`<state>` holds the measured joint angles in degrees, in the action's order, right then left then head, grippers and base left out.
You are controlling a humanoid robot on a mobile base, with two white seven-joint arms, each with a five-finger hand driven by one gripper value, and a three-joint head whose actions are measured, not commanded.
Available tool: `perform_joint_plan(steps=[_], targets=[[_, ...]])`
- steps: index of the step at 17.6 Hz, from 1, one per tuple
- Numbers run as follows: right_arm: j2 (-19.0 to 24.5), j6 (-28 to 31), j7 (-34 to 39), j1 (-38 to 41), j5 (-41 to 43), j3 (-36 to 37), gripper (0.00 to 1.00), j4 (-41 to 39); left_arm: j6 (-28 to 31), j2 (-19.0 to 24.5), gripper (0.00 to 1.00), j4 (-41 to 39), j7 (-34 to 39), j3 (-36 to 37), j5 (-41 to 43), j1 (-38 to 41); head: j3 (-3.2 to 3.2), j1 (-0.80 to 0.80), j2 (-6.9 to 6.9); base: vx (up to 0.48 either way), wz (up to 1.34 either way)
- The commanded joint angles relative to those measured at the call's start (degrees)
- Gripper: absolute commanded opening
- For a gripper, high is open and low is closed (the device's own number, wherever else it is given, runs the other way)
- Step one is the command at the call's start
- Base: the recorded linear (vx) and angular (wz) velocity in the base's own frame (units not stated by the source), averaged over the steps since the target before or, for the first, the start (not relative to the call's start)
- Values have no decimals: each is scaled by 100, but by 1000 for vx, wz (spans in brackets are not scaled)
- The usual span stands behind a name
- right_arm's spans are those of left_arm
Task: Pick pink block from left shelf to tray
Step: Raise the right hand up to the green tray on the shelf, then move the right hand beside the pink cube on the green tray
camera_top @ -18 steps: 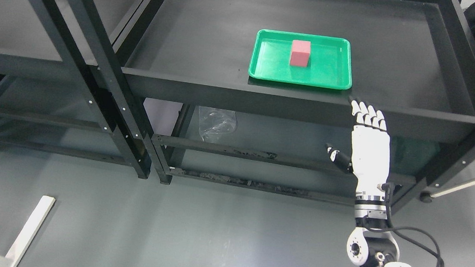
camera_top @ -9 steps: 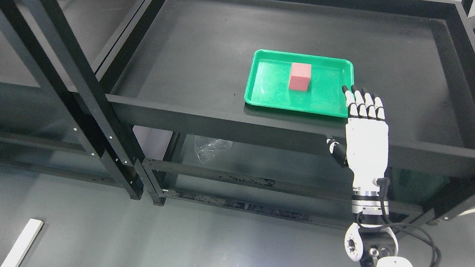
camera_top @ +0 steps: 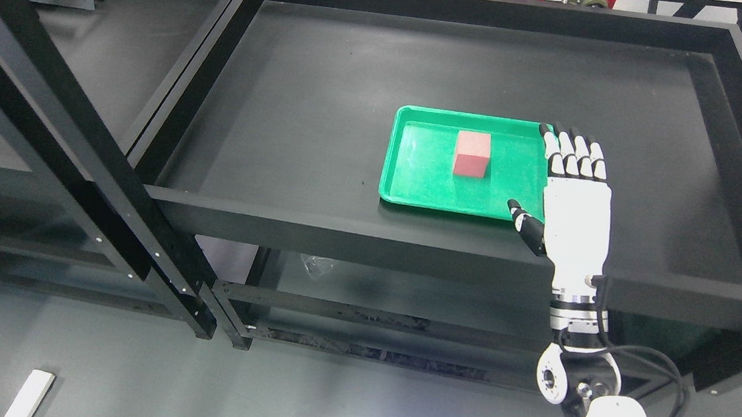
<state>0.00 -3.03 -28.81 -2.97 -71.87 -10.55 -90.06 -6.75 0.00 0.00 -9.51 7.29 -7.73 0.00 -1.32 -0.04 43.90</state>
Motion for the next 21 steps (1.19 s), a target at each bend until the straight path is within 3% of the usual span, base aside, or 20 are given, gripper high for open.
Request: perform_joint_plan(steps=[1, 6, 9, 11, 16, 21], targets=[[-100, -127, -151, -46, 218, -26, 100, 6, -2, 100, 100, -100, 1, 0, 0, 114, 0, 0, 0, 155, 2], [-100, -171, 268, -125, 218, -280, 100, 129, -2, 100, 100, -100, 1, 0, 0, 114, 0, 0, 0, 172, 1], [-100, -171, 1576, -221, 226, -290, 100, 226, -2, 100, 100, -100, 1, 0, 0, 114, 0, 0, 0, 142, 0], [-100, -171, 1992, -239, 226, -298, 100, 322, -2, 100, 100, -100, 1, 0, 0, 114, 0, 0, 0, 124, 0], [-100, -154, 2046, -300, 349, -378, 100, 516, -2, 100, 100, -100, 1, 0, 0, 114, 0, 0, 0, 104, -4], [-100, -180, 2072, -485, 1130, -316, 100, 868, -2, 100, 100, -100, 1, 0, 0, 114, 0, 0, 0, 98, -27]])
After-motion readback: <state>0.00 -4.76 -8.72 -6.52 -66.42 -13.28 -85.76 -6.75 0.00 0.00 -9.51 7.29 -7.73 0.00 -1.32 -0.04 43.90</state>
